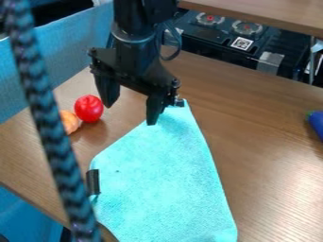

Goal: Move the cloth to the left edge of the table

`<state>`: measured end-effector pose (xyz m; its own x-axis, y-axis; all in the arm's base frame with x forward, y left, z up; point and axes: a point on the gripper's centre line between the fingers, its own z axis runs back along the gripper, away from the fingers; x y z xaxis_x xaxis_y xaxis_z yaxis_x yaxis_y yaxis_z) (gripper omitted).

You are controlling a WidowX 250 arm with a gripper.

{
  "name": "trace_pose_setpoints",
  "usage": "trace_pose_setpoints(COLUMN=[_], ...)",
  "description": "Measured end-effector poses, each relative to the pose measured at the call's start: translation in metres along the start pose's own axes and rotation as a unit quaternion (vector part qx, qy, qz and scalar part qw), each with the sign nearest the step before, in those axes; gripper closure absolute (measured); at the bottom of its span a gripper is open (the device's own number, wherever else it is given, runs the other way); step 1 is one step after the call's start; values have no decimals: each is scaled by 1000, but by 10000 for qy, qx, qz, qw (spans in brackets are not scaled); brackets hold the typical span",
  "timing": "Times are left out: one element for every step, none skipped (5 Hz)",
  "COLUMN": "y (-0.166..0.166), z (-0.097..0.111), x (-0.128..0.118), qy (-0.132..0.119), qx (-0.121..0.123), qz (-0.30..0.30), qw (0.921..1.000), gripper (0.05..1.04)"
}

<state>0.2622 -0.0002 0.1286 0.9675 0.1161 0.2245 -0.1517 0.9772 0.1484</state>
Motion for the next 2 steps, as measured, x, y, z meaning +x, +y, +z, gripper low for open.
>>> trace_pose_setpoints(y=[-1,-2], z=[-5,-22], x=[-3,-9], qy=[99,230], qx=[29,52], qz=[-34,-203], qw=[9999,9995], gripper=[83,83])
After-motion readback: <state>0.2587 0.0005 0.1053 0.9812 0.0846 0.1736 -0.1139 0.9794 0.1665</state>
